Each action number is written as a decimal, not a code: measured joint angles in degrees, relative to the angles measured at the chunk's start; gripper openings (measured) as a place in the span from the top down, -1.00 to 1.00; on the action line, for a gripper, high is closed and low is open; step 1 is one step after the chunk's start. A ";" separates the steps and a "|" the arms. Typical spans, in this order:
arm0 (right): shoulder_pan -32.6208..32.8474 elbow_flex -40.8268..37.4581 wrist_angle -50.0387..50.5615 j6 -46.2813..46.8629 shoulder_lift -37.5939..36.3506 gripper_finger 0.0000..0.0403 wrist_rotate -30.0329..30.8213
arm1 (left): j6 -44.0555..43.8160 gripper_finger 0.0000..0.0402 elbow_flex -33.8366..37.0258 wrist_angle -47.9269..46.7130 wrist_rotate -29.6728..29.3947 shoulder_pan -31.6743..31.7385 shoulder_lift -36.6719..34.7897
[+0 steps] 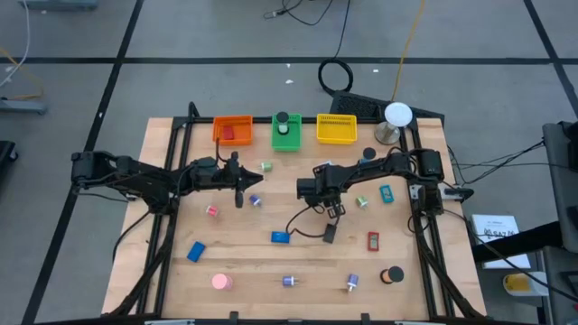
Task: Pick & Place Office items
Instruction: Put the blue charger adapter into the yellow bin
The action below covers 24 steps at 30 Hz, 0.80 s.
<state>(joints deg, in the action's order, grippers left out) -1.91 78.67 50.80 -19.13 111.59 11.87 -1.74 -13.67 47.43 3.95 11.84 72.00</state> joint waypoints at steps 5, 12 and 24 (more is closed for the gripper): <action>-0.59 0.11 -1.37 1.83 -3.16 0.34 -0.46 | 0.00 0.81 0.00 -0.23 0.00 0.00 0.01; -1.83 -0.76 -15.20 7.26 -7.76 0.35 -9.20 | 0.20 0.81 0.00 -0.21 -0.03 0.00 0.01; -3.13 -21.28 -69.07 17.09 -8.04 0.36 -13.66 | 0.25 0.81 0.00 -0.65 -0.03 0.01 0.01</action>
<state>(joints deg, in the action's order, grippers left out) -5.04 57.39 -18.27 -2.04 103.55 -1.79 -1.49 -13.67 46.78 3.92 11.84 72.01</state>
